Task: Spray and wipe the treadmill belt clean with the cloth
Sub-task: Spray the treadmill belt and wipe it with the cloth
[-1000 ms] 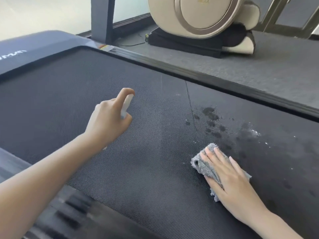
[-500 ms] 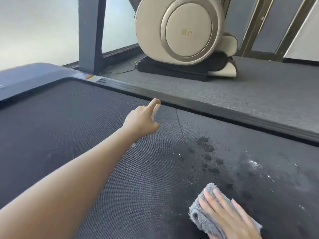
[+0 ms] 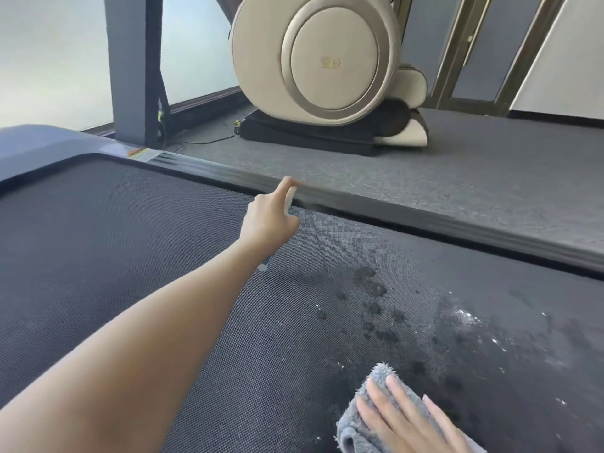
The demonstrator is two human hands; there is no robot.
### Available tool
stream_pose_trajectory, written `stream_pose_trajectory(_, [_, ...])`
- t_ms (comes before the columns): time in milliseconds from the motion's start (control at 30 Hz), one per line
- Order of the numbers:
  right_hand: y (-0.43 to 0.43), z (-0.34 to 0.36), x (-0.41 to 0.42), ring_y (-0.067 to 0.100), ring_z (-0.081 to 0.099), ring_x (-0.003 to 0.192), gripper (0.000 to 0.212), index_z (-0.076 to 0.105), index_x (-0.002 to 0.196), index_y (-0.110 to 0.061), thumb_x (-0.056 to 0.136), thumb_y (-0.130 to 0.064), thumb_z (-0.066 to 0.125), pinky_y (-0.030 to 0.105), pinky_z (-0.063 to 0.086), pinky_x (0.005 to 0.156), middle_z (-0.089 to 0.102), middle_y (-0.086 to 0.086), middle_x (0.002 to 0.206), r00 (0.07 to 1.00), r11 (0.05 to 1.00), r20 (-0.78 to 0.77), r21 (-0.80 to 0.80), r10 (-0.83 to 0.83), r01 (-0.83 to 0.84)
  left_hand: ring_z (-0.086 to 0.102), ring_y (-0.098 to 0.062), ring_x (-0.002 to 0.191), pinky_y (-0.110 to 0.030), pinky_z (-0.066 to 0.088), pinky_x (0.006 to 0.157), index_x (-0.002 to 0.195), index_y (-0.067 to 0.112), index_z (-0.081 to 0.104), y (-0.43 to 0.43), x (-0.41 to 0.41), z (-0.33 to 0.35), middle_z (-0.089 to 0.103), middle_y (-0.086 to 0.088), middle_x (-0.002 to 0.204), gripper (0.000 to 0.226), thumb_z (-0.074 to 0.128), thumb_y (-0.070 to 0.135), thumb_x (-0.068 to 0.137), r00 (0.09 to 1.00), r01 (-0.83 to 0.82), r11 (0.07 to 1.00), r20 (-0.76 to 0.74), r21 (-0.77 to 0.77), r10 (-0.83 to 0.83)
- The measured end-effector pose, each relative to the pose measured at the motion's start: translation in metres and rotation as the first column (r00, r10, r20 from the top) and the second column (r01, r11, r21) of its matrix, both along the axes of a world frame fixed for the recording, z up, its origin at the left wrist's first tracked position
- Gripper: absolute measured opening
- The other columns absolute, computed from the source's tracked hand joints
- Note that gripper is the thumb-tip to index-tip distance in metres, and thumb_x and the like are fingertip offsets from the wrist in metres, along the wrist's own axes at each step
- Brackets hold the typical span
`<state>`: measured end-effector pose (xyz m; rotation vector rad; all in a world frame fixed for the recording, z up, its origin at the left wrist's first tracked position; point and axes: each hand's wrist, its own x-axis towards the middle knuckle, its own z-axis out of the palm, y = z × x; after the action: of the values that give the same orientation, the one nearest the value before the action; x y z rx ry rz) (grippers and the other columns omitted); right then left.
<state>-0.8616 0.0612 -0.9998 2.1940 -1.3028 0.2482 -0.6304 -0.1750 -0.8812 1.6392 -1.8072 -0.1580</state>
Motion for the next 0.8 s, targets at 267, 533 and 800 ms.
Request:
stream_pose_trajectory(267, [0.006,0.013,0.010,0.010,0.004,0.145,0.047,0.021,0.142,-0.034,0.099,-0.046,0.006,0.029,0.003,0.115,0.022,-0.009,0.151,0.988,0.997,0.155,0.077,-0.023,0.011,0.050,-0.033,0.074,-0.034,0.039,0.065,0.125,0.025,0.042,0.006,0.011,0.004,0.052,-0.009,0.080,0.051,0.053,0.011,0.077,0.997,-0.012,0.997,0.081,0.072,0.006])
stream_pose_trajectory(533, [0.014,0.016,0.002,0.014,0.029,0.136,0.056,0.021,0.148,-0.029,0.097,-0.051,0.015,0.033,0.019,0.107,0.032,-0.012,0.149,0.984,0.978,0.172,0.194,0.041,-0.075,0.062,-0.036,0.063,-0.042,0.056,0.061,0.115,0.034,0.047,0.055,0.058,0.015,0.063,-0.015,0.073,0.047,0.057,0.014,0.073,1.000,-0.009,0.998,0.020,0.070,0.008])
stream_pose_trajectory(800, [-0.017,0.031,0.037,0.019,0.028,0.141,0.047,0.026,0.147,-0.029,0.102,-0.038,0.015,0.038,0.028,0.106,0.030,-0.008,0.153,0.898,0.825,0.090,0.364,0.431,-0.433,0.064,-0.033,0.060,-0.046,0.058,0.064,0.119,0.040,0.042,0.087,0.071,0.012,0.066,-0.014,0.073,0.053,0.057,0.014,0.075,0.999,0.052,0.985,0.004,0.164,-0.053])
